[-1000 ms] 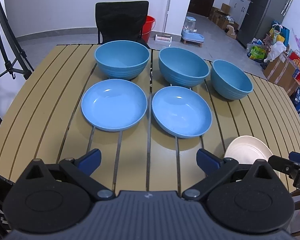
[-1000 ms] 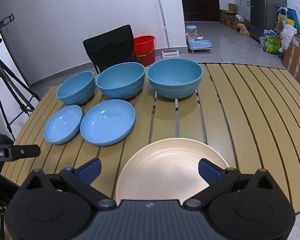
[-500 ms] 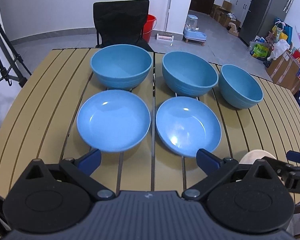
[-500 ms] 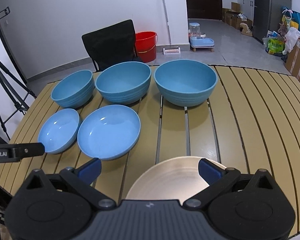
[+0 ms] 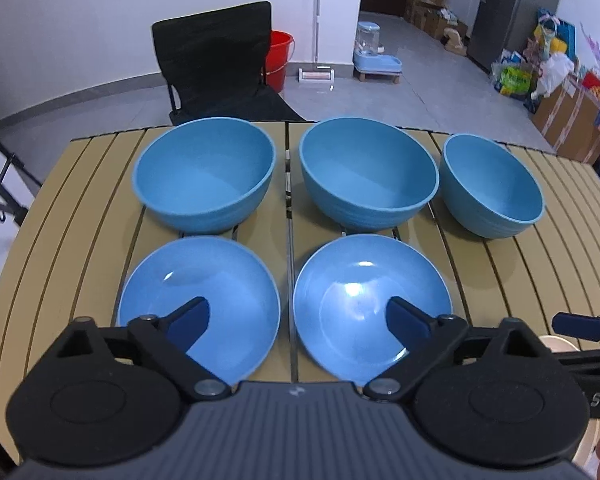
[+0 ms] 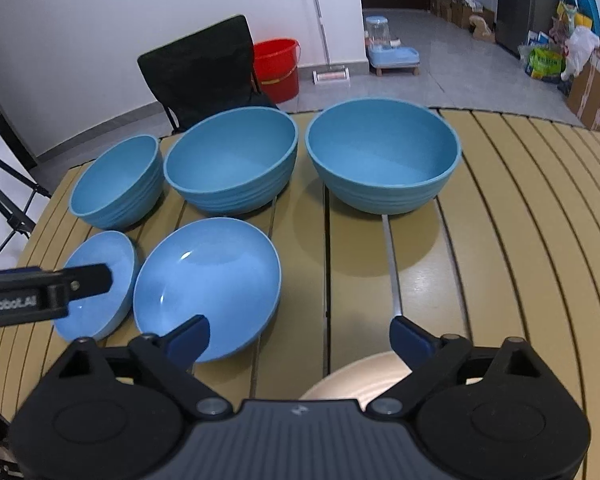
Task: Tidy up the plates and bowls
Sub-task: 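Move the left gripper to the rim of a shallow blue plate, then close the left gripper on the blue plate rim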
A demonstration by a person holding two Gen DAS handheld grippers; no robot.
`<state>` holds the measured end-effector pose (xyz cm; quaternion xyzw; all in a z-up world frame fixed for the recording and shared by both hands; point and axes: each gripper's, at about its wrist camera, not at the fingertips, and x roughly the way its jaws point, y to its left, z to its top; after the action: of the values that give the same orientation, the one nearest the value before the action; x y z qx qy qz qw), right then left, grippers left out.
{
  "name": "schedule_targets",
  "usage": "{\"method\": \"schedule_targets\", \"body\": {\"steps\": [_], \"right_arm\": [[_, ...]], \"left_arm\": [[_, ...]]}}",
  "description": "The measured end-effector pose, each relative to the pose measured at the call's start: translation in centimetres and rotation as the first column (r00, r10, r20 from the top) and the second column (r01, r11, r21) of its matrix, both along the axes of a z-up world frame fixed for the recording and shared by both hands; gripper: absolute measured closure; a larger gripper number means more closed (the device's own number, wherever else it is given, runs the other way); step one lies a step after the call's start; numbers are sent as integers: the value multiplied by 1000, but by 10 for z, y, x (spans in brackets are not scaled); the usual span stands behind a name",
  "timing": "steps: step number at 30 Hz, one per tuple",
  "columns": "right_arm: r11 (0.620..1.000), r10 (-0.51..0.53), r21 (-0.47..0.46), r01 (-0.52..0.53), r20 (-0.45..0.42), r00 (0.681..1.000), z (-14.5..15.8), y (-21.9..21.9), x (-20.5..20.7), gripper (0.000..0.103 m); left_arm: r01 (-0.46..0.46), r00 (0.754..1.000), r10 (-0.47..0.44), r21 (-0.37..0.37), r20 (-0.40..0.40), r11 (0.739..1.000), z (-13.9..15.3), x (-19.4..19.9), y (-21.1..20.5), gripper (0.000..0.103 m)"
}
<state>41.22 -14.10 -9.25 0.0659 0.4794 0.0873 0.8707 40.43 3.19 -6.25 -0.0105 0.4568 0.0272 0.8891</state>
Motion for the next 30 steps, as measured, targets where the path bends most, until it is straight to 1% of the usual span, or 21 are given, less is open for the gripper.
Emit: {"method": "schedule_targets", "body": {"steps": [1, 2, 4, 5, 7, 11, 13, 15, 17, 19, 21, 22, 24, 30], "right_arm": [[1000, 1, 3, -1, -7, 1000, -2, 2, 4, 14], [1000, 1, 5, -1, -13, 1000, -5, 4, 7, 15], [1000, 2, 8, -2, -23, 1000, -8, 9, 14, 20], [1000, 3, 8, -3, -28, 1000, -9, 11, 16, 21], [1000, 3, 7, -3, -40, 999, -13, 14, 22, 27], [1000, -11, 7, 11, -63, 998, -21, 17, 29, 34], [1000, -21, 12, 22, -78, 997, -26, 17, 33, 41], [999, -27, 18, 29, -92, 995, -31, 18, 36, 43], [999, -32, 19, 34, -100, 994, -34, 18, 38, 47], [999, -33, 24, 36, -109, 994, -37, 19, 40, 51], [999, -35, 30, 38, -116, 993, -39, 19, 40, 55], [999, -37, 34, 41, -119, 992, -40, 19, 41, 57], [998, -44, 45, 49, -120, 992, -41, 18, 40, 61], [995, -46, 77, 57, -139, 989, -46, 17, 40, 74]], "left_arm": [[7, 1000, -7, 10, -7, 1000, -2, 7, -2, 9], [14, 1000, -14, 20, -13, 1000, -5, 13, -3, 9], [24, 999, -23, 36, -26, 999, -9, 25, -6, 11], [30, 999, -28, 41, -31, 999, -11, 30, -6, 14], [36, 998, -34, 50, -43, 998, -16, 42, -7, 18], [41, 996, -39, 31, -78, 999, -27, 60, -6, 23], [49, 995, -47, 24, -88, 999, -31, 66, -6, 28], [54, 994, -51, 32, -94, 998, -36, 70, -7, 32], [54, 994, -49, 42, -100, 998, -40, 75, -7, 32], [44, 993, -38, 52, -111, 998, -44, 79, -7, 35], [43, 991, -38, 33, -127, 999, -48, 81, -5, 46], [42, 990, -39, 23, -132, 999, -49, 82, -4, 48], [48, 990, -46, 14, -136, 999, -52, 83, -3, 56], [60, 988, -59, 6, -144, 998, -57, 84, -3, 70]]}}
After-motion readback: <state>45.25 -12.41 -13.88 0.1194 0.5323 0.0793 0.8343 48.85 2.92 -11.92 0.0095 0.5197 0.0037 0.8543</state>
